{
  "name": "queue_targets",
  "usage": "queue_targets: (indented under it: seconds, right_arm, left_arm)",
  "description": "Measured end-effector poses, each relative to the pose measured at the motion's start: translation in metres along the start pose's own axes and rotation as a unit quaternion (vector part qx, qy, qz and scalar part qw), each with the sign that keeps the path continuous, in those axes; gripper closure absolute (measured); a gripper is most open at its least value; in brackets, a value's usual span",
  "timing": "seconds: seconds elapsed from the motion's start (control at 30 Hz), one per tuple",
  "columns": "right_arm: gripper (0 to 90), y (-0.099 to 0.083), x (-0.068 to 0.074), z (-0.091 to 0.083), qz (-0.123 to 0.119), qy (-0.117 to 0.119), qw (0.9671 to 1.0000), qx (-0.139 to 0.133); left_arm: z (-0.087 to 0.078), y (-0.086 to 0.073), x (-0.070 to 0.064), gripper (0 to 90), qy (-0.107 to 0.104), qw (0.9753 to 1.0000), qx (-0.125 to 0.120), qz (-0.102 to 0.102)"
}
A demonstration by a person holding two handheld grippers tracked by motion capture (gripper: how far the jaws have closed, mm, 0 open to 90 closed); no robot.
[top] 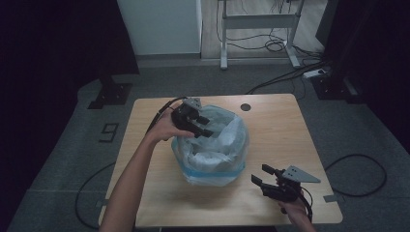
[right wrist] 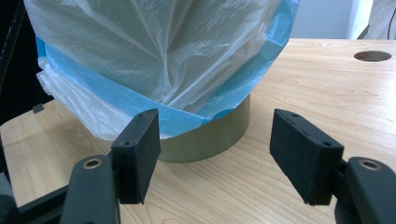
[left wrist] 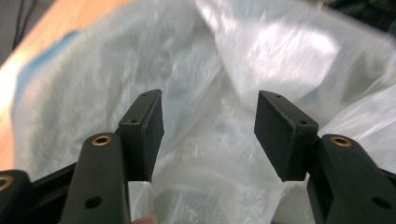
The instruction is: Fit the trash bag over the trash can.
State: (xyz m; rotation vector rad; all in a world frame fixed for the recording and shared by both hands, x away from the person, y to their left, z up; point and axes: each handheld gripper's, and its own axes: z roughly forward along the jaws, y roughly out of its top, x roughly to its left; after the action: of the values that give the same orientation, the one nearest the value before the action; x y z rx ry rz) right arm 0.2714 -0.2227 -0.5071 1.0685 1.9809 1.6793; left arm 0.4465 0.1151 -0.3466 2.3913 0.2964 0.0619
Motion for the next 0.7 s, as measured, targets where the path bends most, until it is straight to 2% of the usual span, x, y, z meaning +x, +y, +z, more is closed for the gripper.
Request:
queue_targets:
  seconds: [0.07,0.2,0.6,0.7]
  right_arm:
    - [32.8,0.000,0.001,0.001,0.000,0.001,1.0000,0.001]
    - [32.8,0.000,0.001,0.001,-0.001,0.001,1.0000,0.001]
    - [32.8,0.000,0.000,-0.001,0.001,0.000,1.0000,-0.001]
    - [32.8,0.000,0.000,-0.001,0.000,0.001,1.0000,-0.001]
  left_arm:
    - [-0.004,0.003,0.000,41.7,-0.004,0.9996,-0.026,-0.002]
    - [-0.001,0.008,-0.001,41.0,-0.012,0.9993,-0.036,0.002]
    - [0.020,0.033,-0.010,40.9,-0.030,0.9991,-0.015,0.025]
    - [0.032,0.038,-0.014,41.6,-0.033,0.9989,0.005,0.034]
